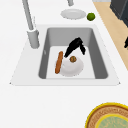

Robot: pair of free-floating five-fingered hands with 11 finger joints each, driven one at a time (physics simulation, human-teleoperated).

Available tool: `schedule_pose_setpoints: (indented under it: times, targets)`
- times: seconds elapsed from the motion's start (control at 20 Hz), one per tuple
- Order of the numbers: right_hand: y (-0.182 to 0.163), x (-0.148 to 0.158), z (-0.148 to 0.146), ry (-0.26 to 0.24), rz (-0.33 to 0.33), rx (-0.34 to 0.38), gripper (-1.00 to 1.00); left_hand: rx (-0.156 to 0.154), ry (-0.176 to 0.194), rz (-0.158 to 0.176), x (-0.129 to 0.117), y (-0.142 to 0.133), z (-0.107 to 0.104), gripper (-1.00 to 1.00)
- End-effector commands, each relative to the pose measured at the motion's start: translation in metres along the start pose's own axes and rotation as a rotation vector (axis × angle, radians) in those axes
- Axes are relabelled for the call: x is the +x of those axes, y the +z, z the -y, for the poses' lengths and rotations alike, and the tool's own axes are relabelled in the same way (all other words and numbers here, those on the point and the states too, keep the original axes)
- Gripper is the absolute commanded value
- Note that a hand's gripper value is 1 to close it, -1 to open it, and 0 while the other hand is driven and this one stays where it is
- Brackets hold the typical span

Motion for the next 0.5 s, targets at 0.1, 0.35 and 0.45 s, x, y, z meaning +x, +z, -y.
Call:
schedule_pose_setpoints:
  times: [0.1, 0.35, 0.45]
  targets:
    - [-0.001, -0.005, -0.017, 0.013, -0.010, 0.012, -1.00, 0.000, 0.000, 0.000, 0.000, 0.000, 0.000, 0.00]
    - [-0.024, -0.008, -0.037, 0.048, -0.037, 0.022, -1.00, 0.000, 0.000, 0.000, 0.000, 0.000, 0.000, 0.00]
    - [-0.038, -0.009, -0.037, 0.061, -0.048, 0.032, -1.00, 0.000, 0.000, 0.000, 0.000, 0.000, 0.000, 0.00]
